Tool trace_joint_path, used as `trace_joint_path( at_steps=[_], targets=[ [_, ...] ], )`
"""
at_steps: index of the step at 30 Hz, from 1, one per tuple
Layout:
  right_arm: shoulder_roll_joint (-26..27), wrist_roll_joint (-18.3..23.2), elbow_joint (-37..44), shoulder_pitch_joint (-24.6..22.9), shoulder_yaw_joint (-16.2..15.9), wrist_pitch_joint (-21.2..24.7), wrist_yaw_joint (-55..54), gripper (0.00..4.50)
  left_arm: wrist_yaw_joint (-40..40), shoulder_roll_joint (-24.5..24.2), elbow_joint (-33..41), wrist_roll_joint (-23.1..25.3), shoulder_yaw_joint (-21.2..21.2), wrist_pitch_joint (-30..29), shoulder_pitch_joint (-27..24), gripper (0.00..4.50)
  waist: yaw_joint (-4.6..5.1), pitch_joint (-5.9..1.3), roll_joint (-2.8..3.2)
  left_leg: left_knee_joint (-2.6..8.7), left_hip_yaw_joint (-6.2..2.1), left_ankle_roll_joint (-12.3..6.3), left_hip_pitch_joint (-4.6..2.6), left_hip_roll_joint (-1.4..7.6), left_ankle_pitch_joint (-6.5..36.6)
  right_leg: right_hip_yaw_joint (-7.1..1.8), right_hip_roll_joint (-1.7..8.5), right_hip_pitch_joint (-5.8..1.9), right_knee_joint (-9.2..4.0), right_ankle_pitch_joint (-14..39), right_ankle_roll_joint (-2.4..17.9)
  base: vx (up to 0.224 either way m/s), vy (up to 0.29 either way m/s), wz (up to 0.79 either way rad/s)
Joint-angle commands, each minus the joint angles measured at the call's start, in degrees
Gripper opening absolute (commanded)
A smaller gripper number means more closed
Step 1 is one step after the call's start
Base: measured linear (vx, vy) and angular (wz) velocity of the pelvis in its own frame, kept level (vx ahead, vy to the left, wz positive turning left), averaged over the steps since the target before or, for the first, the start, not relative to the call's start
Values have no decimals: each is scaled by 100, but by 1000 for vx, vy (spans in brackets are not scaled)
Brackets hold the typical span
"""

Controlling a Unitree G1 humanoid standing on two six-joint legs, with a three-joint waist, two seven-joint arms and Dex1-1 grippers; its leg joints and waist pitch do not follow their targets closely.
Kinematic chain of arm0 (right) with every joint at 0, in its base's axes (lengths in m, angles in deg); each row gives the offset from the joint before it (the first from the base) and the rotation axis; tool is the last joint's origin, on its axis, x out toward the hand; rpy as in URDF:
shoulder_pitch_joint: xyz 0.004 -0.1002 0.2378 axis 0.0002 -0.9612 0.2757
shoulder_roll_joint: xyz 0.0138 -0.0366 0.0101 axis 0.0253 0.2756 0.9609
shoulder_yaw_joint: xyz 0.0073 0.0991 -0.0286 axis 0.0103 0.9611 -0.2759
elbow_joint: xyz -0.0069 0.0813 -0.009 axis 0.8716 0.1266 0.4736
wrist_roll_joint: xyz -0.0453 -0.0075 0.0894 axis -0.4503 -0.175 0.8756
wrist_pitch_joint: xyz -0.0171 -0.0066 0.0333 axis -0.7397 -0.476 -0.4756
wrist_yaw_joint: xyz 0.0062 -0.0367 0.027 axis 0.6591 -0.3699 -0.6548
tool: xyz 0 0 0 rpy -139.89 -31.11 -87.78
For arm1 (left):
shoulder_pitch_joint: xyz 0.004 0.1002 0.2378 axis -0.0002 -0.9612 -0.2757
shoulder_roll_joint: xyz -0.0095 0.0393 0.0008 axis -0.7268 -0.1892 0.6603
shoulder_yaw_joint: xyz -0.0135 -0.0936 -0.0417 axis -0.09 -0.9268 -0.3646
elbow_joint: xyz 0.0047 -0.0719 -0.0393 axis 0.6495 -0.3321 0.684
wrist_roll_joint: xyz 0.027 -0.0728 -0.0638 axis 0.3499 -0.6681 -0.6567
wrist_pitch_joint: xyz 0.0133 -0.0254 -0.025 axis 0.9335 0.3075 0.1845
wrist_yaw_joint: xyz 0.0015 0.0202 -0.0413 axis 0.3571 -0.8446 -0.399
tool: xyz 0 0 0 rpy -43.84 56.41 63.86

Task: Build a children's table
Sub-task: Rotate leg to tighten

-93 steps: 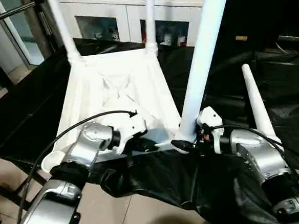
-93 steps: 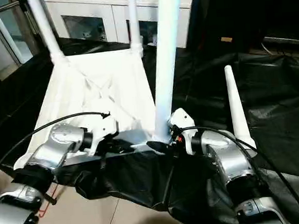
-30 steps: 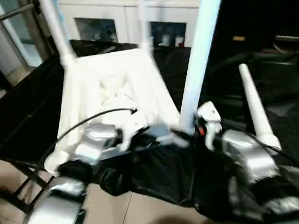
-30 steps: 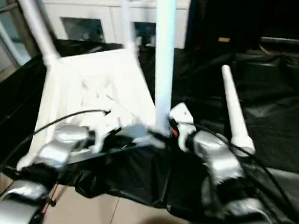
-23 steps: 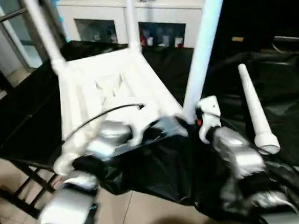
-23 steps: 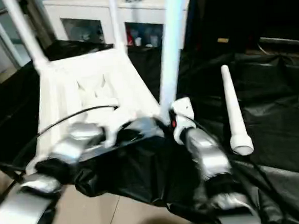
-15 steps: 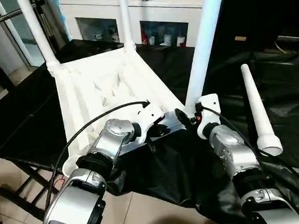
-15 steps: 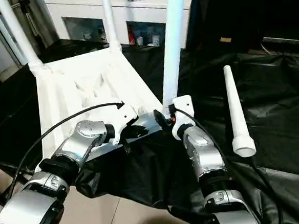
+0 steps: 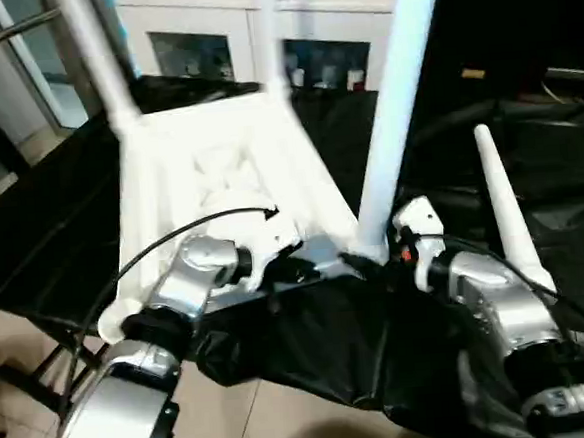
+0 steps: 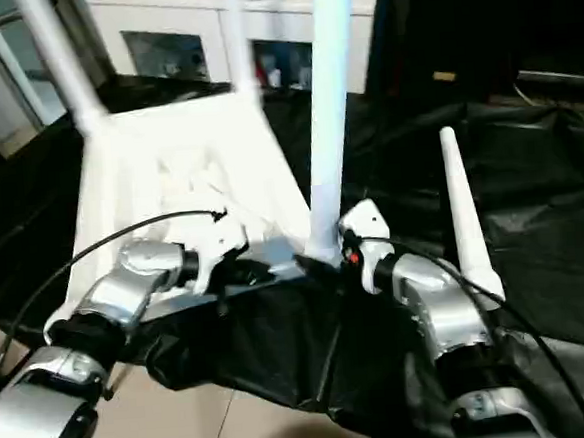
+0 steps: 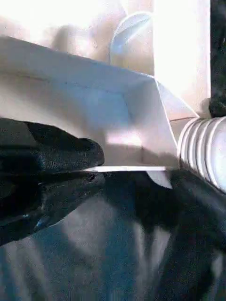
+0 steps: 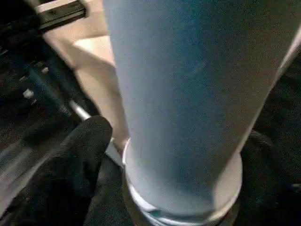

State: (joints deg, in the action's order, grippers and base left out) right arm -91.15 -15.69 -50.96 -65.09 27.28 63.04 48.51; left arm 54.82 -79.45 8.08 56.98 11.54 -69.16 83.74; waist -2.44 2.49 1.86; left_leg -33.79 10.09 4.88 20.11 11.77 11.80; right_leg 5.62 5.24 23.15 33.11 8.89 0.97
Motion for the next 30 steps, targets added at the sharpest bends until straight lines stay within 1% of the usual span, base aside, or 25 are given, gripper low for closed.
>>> trace_joint_path(
  at_steps=[1,2,5,6,7,9,10,12,14,15,16,17,18,19,20,21,22,24,25,26,27,28,29,30],
  targets=[
    [162,212,328,-58,-547,15,575,351,50,111,245,-189,55,113,45,0,-17,-344,-74,388,8,-655,25,158,865,-267,312,-333,-363,1523,1278,0,0,0],
    [124,206,359,-65,-558,1,602,334,166,44,273,-204,81,103,15,0,-17,-351,-75,387,5,-639,27,155,853,-266,315,-334,-354,1492,1295,0,0,0],
    [85,216,418,-89,-585,32,699,324,243,5,294,-220,83,104,-10,0,-26,-353,-71,386,5,-607,21,155,834,-267,314,-330,-347,1468,1308,0,0,0],
    [82,221,446,-102,-588,59,734,306,259,4,289,-212,76,110,-12,0,-28,-358,-76,382,9,-611,24,152,825,-269,312,-333,-344,1435,1314,0,0,0],
    [97,229,475,-120,-595,89,752,297,256,11,283,-202,72,116,-11,0,-38,-356,-72,385,7,-613,21,157,814,-269,314,-333,-341,1404,1325,0,0,0],
    [158,228,503,-151,-617,124,729,287,203,56,285,-196,60,97,-7,0,-45,-355,-76,384,8,-608,23,156,789,-269,313,-335,-337,1377,1323,0,0,0],
    [158,228,503,-151,-617,124,729,287,203,56,285,-196,60,97,-7,0,-50,-353,-80,385,9,-590,23,150,811,-266,315,-337,-345,1448,1300,0,0,0],
    [256,212,466,-160,-595,131,550,274,7,142,271,-188,16,22,25,0,-53,-352,-81,386,9,-577,22,149,814,-269,319,-337,-350,1491,1284,0,0,0],
    [495,122,260,-99,-475,135,-20,273,-328,297,191,-179,-61,-110,117,0,-50,-345,-79,390,10,-555,21,147,821,-270,315,-330,-358,1561,1256,0,0,0],
    [612,42,131,-58,-418,111,-351,272,-519,376,139,-172,-100,-170,171,0,-30,-332,-75,395,12,-495,14,141,884,-273,321,-305,-381,1725,1215,0,0,0],
    [784,-105,-90,14,-326,53,-902,271,-830,495,39,-160,-159,-233,269,0,-5,-321,-88,408,-3,-366,3,120,1027,-259,325,-303,-429,2130,1080,0,0,0],
    [935,-191,-290,81,-220,-1,-1358,271,-1146,601,-66,-139,-214,-305,368,0,3,-315,-80,412,-5,-322,-10,113,1074,-256,325,-286,-444,2249,1042,0,0,0],
    [1001,-217,-376,111,-170,-23,-1546,271,-1288,647,-113,-129,-239,-341,412,0,34,-316,-114,417,-9,-281,-3,113,1089,-257,325,-288,-450,2320,1008,0,0,0],
    [1350,-185,-732,245,151,-4,-2403,271,-1967,905,-337,-144,-405,-575,640,0,53,-320,-90,421,-25,-249,-6,98,1126,-244,321,-300,-460,2417,966,0,0,0],
    [1473,-147,-840,290,266,11,-2673,271,-2213,1012,-413,-175,-481,-646,728,0,89,-301,-88,414,1,-232,-14,95,1187,-257,308,-259,-484,2488,946,0,0,0],
    [1629,-98,-974,352,410,17,-3031,270,-2485,1162,-500,-231,-576,-720,843,0,91,-322,-96,399,-10,-209,-46,66,1200,-245,319,-263,-516,2649,876,0,0,0],
    [1666,-105,-1013,373,439,16,-3156,270,-2508,1206,-505,-231,-573,-714,867,0,76,-326,-99,401,-9,-288,-19,71,1076,-251,307,-278,-505,2438,892,0,0,0],
    [1692,-118,-1033,386,452,10,-3242,270,-2504,1238,-500,-225,-560,-700,878,0,70,-326,-103,400,-4,-375,-3,74,1016,-251,301,-284,-486,2263,935,0,0,0],
    [1781,-104,-1006,398,473,-46,-3277,270,-2442,1331,-464,-209,-512,-614,876,0,65,-337,-81,393,-1,-439,18,67,954,-249,301,-304,-477,2132,946,0,0,0],
    [1781,-104,-1006,398,473,-46,-3277,270,-2442,1331,-464,-209,-512,-614,876,0,61,-345,-73,394,-4,-464,23,70,911,-248,302,-310,-463,2056,960,0,0,0],
    [1868,-80,-984,406,521,-111,-3292,270,-2339,1386,-440,-178,-438,-465,853,0,54,-353,-64,388,-4,-509,27,73,830,-250,301,-319,-442,1882,1010,0,0,0],
    [1895,-94,-1012,430,564,-161,-3348,326,-2247,1404,-443,-146,-370,-329,824,0,51,-362,-54,386,-6,-557,35,79,733,-251,303,-329,-415,1672,1088,0,0,0],
    [1895,-94,-1012,430,564,-161,-3348,326,-2247,1404,-443,-146,-370,-329,824,0,54,-362,-58,384,-5,-572,37,82,720,-249,302,-329,-416,1633,1103,0,0,0],
    [1903,-108,-1052,460,611,-202,-3404,340,-2192,1417,-456,-131,-330,-237,800,0,58,-366,-59,381,-5,-578,39,82,710,-248,300,-334,-406,1596,1116,0,0,0]
  ],
)
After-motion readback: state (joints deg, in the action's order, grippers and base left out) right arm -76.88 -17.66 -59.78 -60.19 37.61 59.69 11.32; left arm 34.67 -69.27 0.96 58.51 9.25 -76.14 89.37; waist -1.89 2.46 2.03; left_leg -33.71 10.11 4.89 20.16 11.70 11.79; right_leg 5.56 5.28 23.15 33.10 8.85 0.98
